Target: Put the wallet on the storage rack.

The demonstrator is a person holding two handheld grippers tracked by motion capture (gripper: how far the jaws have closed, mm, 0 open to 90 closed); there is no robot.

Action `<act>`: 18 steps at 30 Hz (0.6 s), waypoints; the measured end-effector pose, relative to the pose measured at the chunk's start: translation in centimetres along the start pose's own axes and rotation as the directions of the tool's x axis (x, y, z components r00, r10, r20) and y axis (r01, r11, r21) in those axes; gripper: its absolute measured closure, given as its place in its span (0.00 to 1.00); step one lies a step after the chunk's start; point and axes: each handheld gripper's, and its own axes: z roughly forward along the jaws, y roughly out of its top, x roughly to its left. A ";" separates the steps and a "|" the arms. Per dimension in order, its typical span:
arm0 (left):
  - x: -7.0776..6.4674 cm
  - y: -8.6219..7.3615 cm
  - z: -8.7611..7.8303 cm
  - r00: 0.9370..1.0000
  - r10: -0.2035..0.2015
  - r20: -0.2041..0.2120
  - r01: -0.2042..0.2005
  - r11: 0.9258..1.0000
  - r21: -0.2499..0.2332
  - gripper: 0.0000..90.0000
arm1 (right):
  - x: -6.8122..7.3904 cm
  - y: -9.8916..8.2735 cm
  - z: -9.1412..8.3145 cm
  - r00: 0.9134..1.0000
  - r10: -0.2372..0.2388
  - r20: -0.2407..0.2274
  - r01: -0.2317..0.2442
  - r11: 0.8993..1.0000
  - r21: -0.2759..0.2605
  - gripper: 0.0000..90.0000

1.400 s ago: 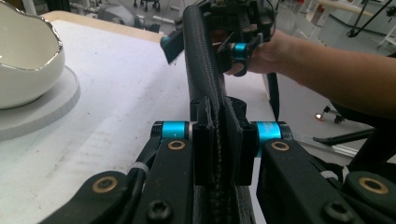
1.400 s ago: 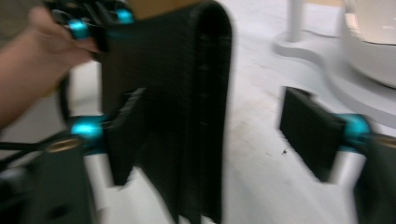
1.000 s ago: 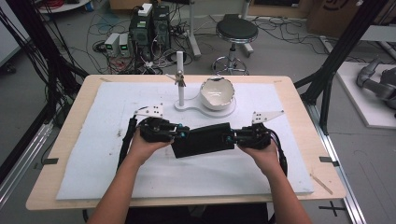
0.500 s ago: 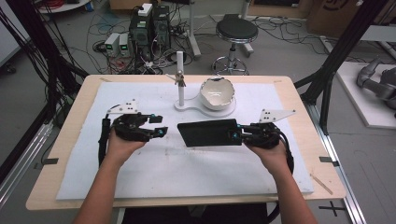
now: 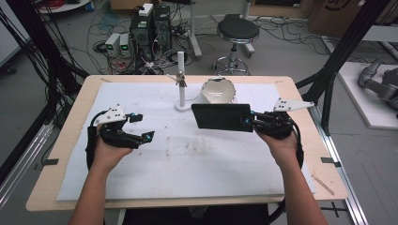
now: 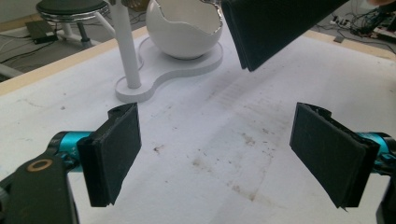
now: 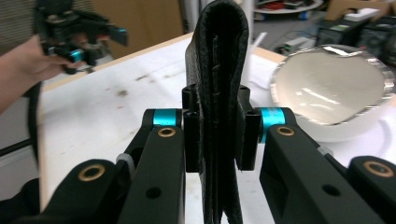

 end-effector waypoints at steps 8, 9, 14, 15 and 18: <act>0.0 -0.1 0.0 1.000 0.005 -0.008 -0.005 1.000 -0.006 0.18 | -1.6 2.9 -1.3 0.996 0.013 0.085 -0.012 1.000 -0.013 0.87; 0.0 -0.1 0.0 1.000 0.007 -0.012 -0.007 1.000 -0.004 0.18 | -1.9 3.4 -1.3 0.995 0.015 0.097 -0.013 1.000 -0.015 0.87; 0.0 -0.1 -0.1 1.000 0.007 -0.018 -0.007 1.000 -0.012 0.18 | -3.1 5.7 -1.0 0.989 0.033 0.146 -0.030 0.999 -0.020 0.87; 0.1 -0.1 -0.1 1.000 0.008 -0.019 -0.008 1.000 -0.011 0.18 | -3.3 6.1 -0.9 0.987 0.034 0.158 -0.031 0.999 -0.019 0.87; 0.0 -0.1 0.0 1.000 0.010 -0.022 -0.010 1.000 -0.003 0.18 | -4.0 6.9 -0.2 0.982 0.038 0.184 -0.039 0.999 0.005 0.87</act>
